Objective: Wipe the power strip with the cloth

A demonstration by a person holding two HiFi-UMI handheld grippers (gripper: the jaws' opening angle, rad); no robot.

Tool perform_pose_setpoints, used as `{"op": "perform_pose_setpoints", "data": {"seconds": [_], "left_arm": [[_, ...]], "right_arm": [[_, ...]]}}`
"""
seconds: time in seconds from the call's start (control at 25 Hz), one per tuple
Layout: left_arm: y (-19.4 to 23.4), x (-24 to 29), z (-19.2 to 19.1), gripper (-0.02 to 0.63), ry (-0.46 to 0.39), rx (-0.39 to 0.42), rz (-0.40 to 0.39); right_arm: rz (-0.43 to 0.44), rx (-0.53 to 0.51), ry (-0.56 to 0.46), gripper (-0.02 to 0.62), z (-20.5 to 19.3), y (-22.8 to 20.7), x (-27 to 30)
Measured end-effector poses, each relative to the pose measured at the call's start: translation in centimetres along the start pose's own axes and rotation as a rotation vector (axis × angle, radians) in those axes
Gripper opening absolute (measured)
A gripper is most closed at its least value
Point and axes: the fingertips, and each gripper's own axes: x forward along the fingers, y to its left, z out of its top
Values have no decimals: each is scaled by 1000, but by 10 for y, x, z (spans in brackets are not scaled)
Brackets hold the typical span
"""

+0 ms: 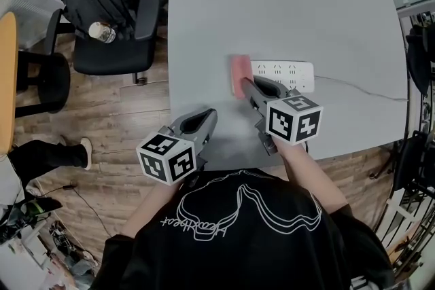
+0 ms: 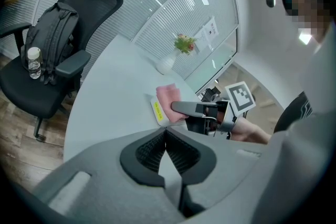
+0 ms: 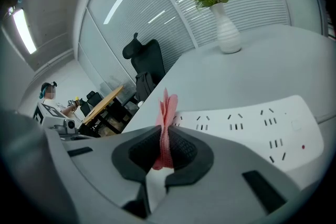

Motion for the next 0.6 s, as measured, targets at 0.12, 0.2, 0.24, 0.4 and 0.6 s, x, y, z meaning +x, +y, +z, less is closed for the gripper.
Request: {"op": "perform_pose_setpoints", "data": {"seconds": [0.12, 0.2, 0.24, 0.4, 0.6], "left_arm": [[1, 0, 0, 12, 3, 0, 2], [1, 2, -1, 12, 7, 1, 0], [0, 3, -1, 12, 8, 2, -2], [-6, 5, -2, 12, 14, 11, -12], [-12, 10, -2, 12, 22, 20, -19]], "right_arm": [[-5, 2, 2, 38, -1, -2, -1], [-10, 5, 0, 38, -1, -6, -3], [-13, 8, -1, 38, -2, -7, -4], [-25, 22, -7, 38, -5, -13, -10], [-45, 33, -16, 38, -6, -24, -20]]}}
